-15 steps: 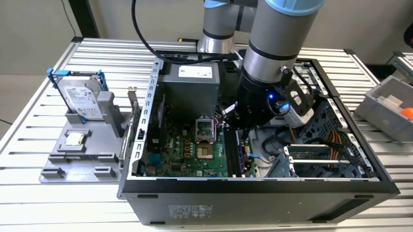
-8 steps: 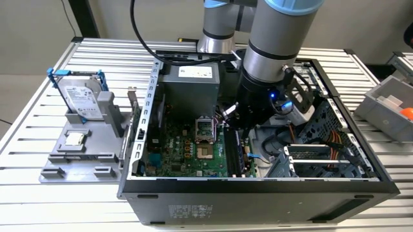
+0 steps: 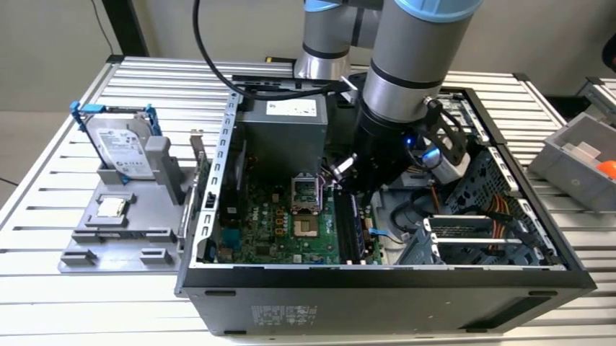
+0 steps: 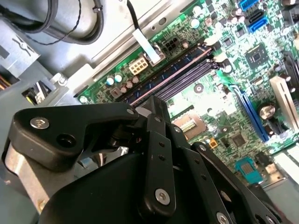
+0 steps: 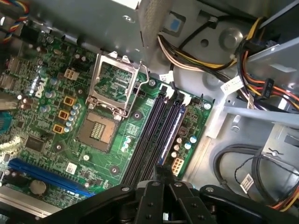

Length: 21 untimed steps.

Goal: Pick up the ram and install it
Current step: 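Press down the ram until it locks into place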

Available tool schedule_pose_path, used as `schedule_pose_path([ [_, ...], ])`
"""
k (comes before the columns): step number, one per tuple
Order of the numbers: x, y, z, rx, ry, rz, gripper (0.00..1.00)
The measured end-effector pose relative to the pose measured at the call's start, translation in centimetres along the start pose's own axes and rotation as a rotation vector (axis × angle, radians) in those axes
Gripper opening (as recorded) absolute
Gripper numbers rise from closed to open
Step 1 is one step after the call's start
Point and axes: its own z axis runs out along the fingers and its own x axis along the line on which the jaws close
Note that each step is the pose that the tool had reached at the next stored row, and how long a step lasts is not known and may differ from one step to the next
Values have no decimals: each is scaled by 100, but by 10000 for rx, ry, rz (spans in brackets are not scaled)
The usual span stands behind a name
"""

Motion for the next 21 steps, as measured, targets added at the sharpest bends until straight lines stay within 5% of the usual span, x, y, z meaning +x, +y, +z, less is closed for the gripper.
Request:
schedule_pose_path([
  [12, -1, 2, 0, -24, 31, -385, 0],
  [17, -3, 1, 0, -303, -51, -409, 0],
  [21, -9, -1, 0, -315, -58, -643, 0],
])
